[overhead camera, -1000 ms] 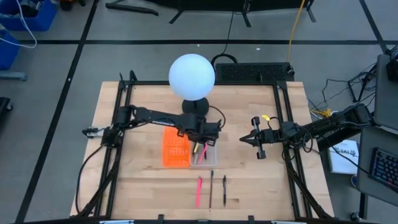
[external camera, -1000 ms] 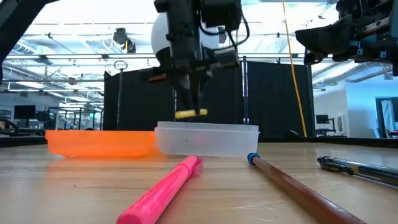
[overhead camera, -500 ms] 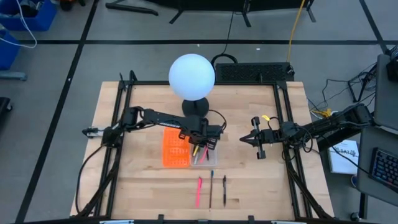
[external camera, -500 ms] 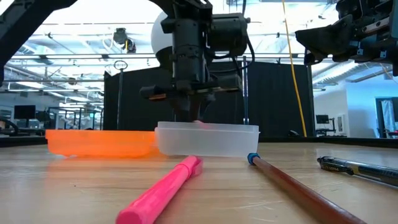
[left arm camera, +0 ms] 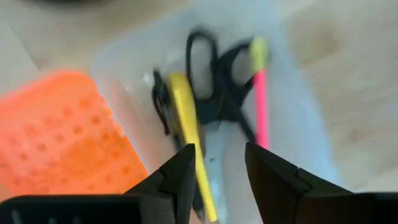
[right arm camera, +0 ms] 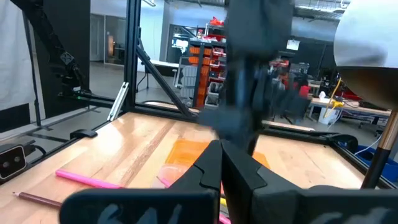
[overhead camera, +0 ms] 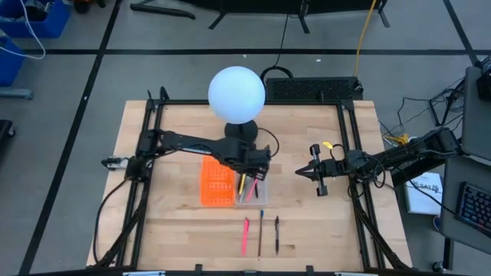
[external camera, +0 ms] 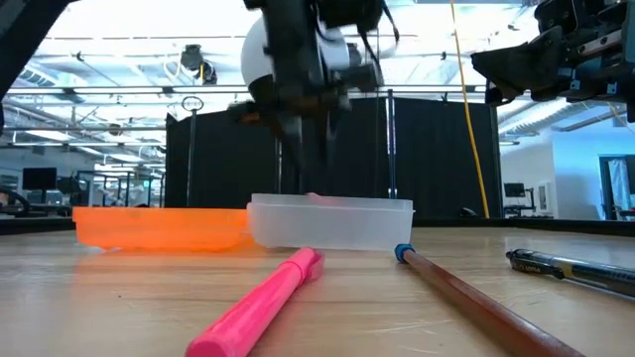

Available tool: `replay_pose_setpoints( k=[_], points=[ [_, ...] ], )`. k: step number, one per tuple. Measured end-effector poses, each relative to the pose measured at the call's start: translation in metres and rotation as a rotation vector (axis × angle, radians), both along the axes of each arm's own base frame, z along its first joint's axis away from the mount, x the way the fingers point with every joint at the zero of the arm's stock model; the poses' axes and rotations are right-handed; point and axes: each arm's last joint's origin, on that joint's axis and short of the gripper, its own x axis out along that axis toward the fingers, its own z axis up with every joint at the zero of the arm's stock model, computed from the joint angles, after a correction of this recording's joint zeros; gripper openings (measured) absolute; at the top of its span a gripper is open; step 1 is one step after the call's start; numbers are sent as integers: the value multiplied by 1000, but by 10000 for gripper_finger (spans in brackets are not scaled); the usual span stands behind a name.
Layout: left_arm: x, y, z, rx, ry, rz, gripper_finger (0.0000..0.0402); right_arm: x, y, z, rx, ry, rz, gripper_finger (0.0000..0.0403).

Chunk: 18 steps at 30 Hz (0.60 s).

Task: Pick & place school supplies into a supply box
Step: Adjust the pink pencil in the pencil box

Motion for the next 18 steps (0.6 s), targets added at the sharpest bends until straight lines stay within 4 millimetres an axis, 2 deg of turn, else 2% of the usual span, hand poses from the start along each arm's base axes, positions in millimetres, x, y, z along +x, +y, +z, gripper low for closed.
replay_pose_setpoints(
  k=[3,5,11,18],
  points=[
    [-5,-7,20,32,-62,-34,145,0,0,0,0,0,0,0],
    [-7,-17,23,23,-67,-59,138,0,0,0,0,5,0,0],
    [1,-40,12,63,-86,-239,128,0,0,-1,-1,11,0,0],
    [6,-44,10,33,-121,-298,134,0,0,-3,-16,34,-1,0]
  ],
)
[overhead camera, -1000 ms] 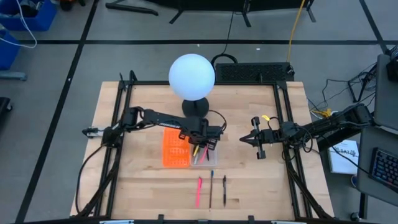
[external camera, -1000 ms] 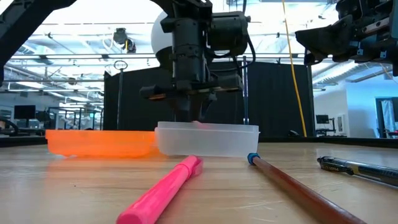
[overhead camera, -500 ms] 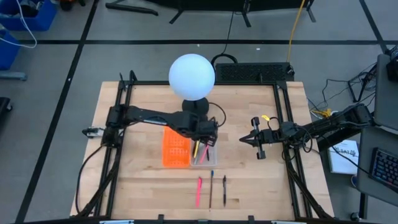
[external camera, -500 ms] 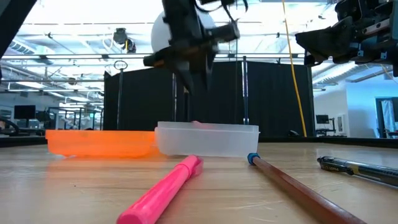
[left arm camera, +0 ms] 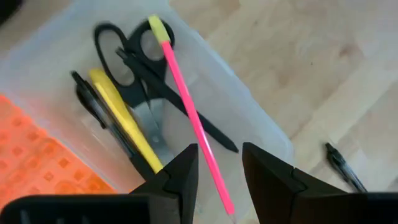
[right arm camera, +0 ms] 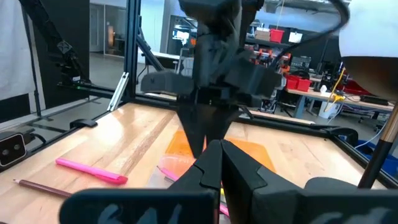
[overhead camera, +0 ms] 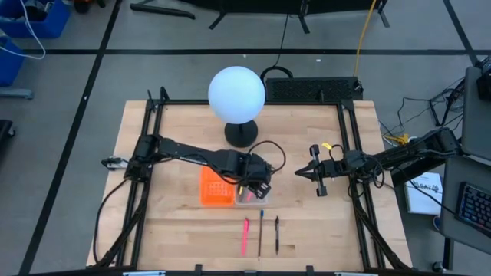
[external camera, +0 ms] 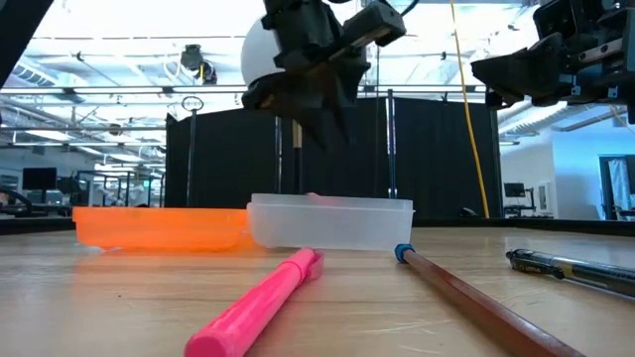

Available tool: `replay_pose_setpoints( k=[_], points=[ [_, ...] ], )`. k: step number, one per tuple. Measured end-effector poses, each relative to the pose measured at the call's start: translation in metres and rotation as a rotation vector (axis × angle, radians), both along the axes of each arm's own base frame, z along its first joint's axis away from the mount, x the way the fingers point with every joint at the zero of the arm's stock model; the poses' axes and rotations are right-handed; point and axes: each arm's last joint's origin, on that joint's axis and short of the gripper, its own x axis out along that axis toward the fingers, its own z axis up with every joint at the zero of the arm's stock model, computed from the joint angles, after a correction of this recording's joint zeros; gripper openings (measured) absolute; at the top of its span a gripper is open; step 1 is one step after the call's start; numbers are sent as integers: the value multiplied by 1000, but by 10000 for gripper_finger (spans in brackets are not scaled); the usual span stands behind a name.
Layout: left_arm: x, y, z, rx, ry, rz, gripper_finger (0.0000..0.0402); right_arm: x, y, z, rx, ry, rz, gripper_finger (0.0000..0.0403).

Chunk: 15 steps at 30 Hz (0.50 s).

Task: Pick & place school supplies into a supply box
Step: Adjust the pink pencil in the pencil box

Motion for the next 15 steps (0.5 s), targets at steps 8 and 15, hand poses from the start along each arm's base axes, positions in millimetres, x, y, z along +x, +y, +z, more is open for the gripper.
replay_pose_setpoints(
  k=[8,15],
  points=[
    [1,5,-1,-45,9,-57,171,0,0,0,-3,-1,-3,0],
    [9,9,-18,-68,33,-137,177,0,0,0,-9,-1,-4,0]
  ],
)
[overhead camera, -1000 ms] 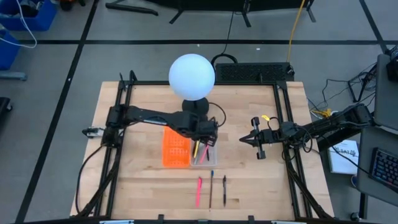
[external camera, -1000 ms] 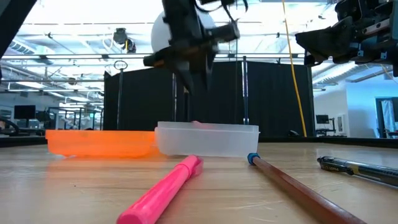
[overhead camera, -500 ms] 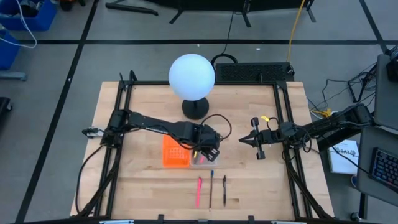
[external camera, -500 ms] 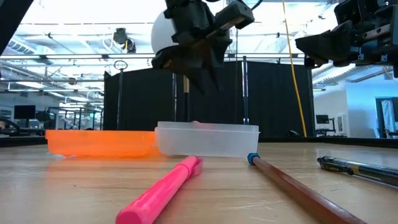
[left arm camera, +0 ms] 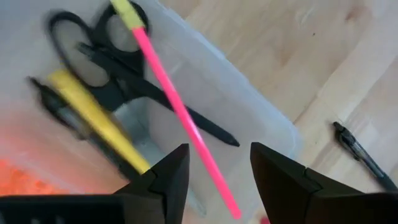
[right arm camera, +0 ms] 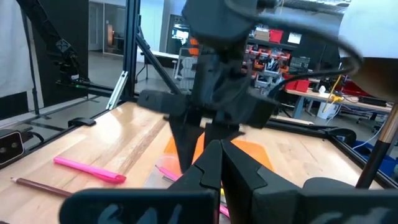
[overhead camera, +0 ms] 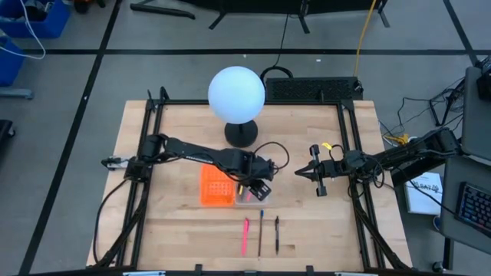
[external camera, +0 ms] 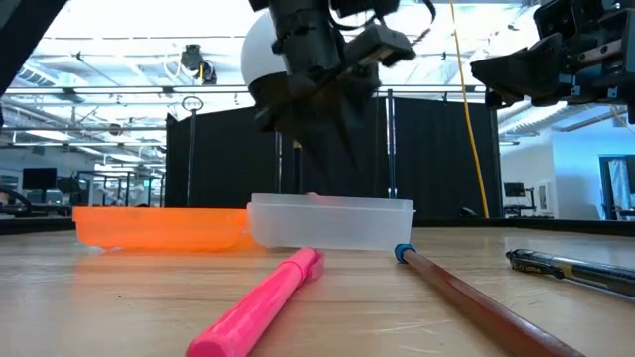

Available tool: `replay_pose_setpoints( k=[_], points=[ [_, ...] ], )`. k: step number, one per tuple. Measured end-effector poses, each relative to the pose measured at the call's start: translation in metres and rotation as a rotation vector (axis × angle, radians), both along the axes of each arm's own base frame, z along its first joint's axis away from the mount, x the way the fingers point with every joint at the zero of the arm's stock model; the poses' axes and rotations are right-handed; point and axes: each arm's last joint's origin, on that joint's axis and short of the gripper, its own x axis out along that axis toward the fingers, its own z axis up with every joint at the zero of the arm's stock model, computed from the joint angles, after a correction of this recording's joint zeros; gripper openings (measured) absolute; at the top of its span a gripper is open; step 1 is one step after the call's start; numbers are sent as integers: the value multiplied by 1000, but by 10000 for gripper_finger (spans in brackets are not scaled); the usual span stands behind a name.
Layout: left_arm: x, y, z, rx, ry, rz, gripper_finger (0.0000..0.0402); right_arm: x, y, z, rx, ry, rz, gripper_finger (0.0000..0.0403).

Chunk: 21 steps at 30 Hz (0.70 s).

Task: Pick & place school supplies into a supply box
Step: Adjust the pink pencil in the pencil box

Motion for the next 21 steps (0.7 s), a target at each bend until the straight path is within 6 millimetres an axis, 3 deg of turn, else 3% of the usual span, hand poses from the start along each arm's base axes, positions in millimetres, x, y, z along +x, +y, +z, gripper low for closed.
replay_pose_setpoints(
  k=[10,21],
  points=[
    [11,8,-32,-7,43,-51,177,0,-1,-2,-21,20,-30,0],
    [14,15,-49,-16,90,16,164,0,-1,-2,-21,19,-29,0]
  ],
)
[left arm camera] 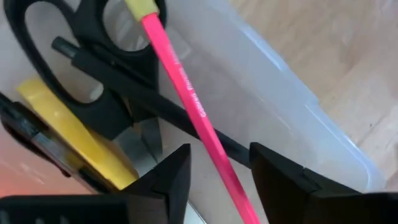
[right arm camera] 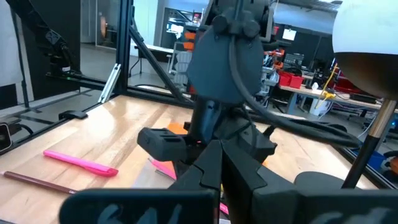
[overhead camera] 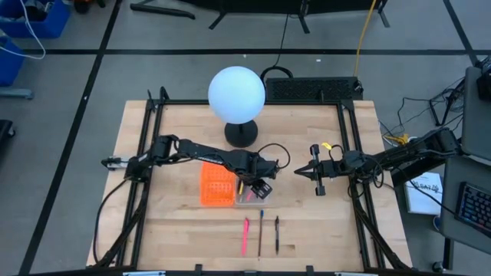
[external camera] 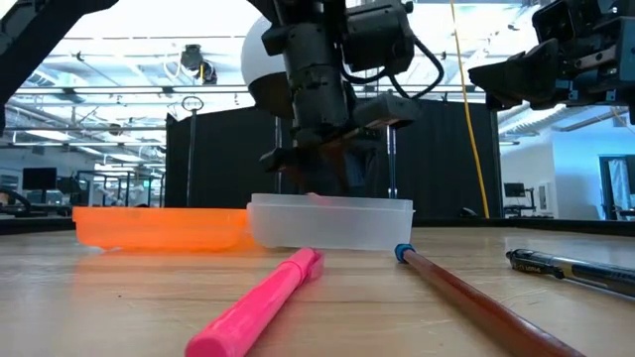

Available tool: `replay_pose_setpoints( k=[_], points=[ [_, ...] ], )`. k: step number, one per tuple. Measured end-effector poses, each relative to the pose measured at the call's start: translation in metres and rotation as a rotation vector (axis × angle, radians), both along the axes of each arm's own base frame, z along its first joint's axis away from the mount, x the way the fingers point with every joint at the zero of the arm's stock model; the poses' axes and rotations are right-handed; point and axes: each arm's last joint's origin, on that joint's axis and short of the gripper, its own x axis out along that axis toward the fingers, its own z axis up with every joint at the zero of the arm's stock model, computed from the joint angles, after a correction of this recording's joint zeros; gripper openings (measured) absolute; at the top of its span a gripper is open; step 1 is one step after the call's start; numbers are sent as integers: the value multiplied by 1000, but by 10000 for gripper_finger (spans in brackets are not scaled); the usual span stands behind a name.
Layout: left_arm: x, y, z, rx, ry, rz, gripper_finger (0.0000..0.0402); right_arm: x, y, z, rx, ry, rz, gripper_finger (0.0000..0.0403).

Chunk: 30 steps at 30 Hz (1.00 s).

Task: Pick & place school supplies into a supply box
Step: Adjust the pink pencil in the pencil box

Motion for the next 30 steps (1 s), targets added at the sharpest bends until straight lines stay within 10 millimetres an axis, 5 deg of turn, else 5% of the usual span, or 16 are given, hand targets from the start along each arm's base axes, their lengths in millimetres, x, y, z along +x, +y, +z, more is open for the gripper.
replay_pose_setpoints(
  k=[8,30],
  points=[
    [0,5,0,-71,12,107,24,0,0,0,0,0,1,0],
    [-9,-13,8,55,28,457,22,0,0,0,4,1,6,0]
  ],
)
